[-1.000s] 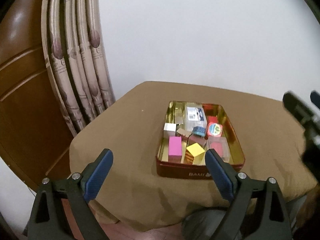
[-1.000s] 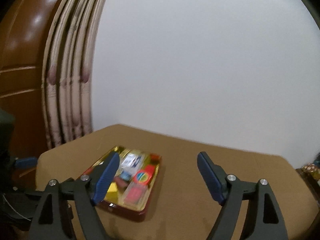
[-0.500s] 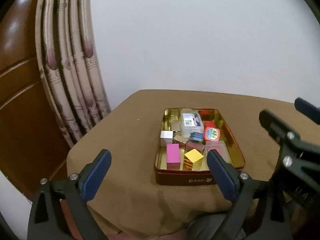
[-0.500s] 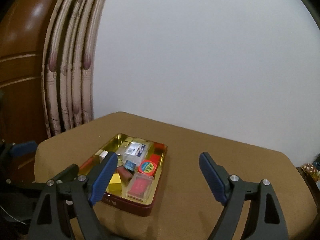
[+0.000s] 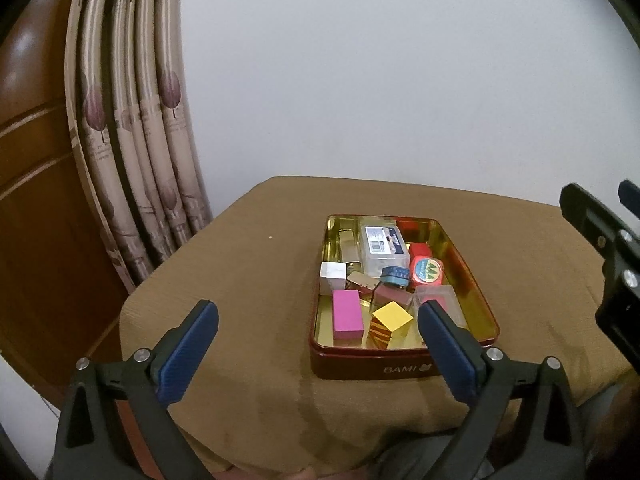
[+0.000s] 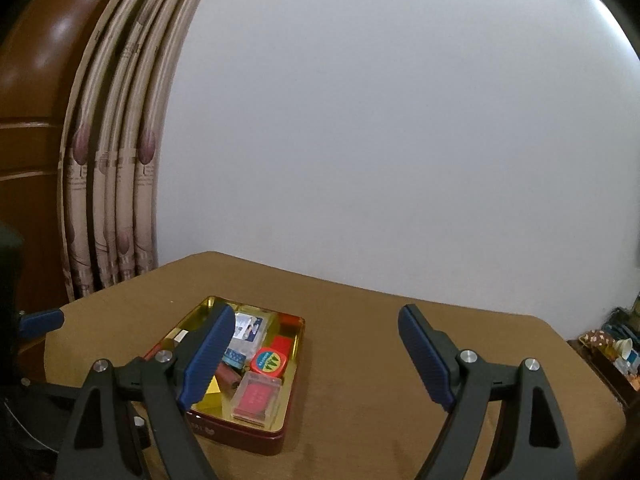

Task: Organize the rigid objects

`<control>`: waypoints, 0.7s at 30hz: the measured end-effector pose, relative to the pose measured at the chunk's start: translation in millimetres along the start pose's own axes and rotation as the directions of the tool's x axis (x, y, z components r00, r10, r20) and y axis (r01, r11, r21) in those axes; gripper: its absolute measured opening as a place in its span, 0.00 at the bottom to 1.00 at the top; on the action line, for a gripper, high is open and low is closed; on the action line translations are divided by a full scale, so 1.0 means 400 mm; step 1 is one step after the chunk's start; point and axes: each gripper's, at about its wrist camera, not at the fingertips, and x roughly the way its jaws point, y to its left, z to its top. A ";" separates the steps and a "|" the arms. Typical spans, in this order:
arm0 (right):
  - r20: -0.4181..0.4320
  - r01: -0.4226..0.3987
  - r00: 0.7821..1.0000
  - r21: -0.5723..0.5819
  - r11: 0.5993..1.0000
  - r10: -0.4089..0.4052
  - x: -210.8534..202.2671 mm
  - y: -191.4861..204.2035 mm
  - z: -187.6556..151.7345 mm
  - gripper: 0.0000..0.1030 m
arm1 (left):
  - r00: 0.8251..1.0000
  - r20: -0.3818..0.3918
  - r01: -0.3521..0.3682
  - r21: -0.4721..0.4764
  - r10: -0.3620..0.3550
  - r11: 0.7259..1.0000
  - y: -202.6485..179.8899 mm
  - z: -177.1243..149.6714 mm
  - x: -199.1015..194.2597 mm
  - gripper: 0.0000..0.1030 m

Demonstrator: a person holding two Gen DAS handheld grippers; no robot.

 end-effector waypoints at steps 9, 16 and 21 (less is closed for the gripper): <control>0.011 0.051 0.999 0.068 0.996 -0.052 0.051 -0.016 -0.059 0.84 | 1.000 -0.020 0.001 -0.015 -0.001 1.000 0.011 0.000 0.032 0.97; -0.057 0.031 0.998 0.077 0.997 -0.027 0.096 -0.009 -0.093 0.84 | 1.000 -0.024 0.007 -0.009 -0.007 1.000 0.006 0.002 0.053 0.97; -0.074 0.017 0.997 0.079 0.997 -0.011 0.109 -0.013 -0.107 0.84 | 0.999 -0.033 0.012 -0.019 -0.012 1.000 0.011 0.002 0.065 0.97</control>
